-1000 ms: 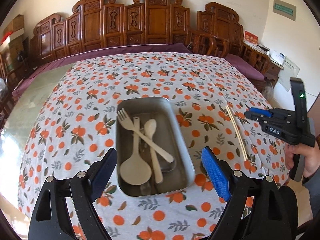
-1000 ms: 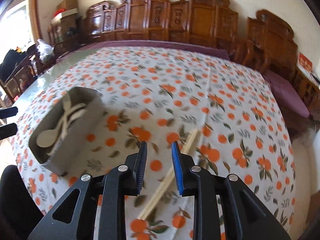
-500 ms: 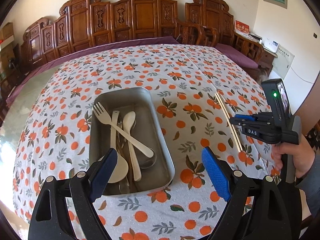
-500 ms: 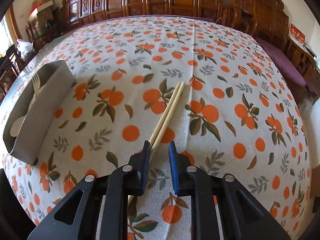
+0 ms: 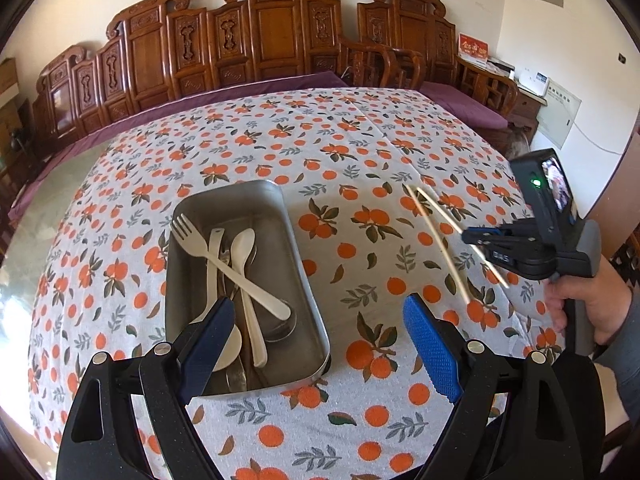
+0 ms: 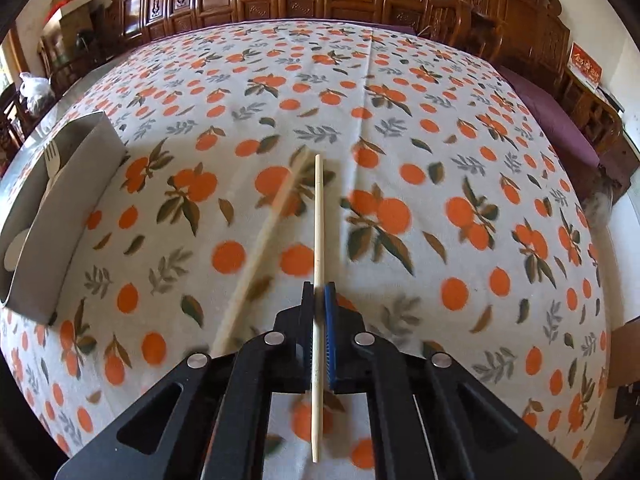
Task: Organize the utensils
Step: 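Grasp a wooden chopstick from the pair on the cloth with the right tool, then grasp the other wooden chopstick with the left tool while the right holds its chopstick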
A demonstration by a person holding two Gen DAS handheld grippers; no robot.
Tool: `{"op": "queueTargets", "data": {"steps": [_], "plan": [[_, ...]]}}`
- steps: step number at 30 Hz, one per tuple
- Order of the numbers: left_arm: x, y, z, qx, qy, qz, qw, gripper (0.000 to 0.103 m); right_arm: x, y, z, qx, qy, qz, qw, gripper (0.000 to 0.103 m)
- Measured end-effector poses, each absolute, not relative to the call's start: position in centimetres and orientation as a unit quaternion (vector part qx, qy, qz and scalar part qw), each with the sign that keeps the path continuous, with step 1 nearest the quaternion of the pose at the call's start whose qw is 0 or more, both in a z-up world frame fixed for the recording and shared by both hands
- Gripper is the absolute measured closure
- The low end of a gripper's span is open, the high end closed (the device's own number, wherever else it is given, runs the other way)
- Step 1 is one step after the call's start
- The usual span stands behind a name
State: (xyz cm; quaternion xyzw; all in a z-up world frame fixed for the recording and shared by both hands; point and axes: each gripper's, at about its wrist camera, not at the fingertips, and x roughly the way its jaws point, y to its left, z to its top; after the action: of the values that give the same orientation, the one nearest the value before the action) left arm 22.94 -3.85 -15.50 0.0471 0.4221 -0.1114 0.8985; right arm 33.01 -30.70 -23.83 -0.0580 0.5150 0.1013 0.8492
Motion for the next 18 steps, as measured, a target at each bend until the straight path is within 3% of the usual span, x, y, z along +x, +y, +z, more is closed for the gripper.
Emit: {"op": "queueTargets", "data": {"steps": [18], "plan": [[26.4, -11.1, -16.6, 0.084, 0.439, -0.16, 0.88, 0.021, 28.4, -37.6, -22.1, -0.022, 0.484, 0.102, 0.869, 0.097]]}}
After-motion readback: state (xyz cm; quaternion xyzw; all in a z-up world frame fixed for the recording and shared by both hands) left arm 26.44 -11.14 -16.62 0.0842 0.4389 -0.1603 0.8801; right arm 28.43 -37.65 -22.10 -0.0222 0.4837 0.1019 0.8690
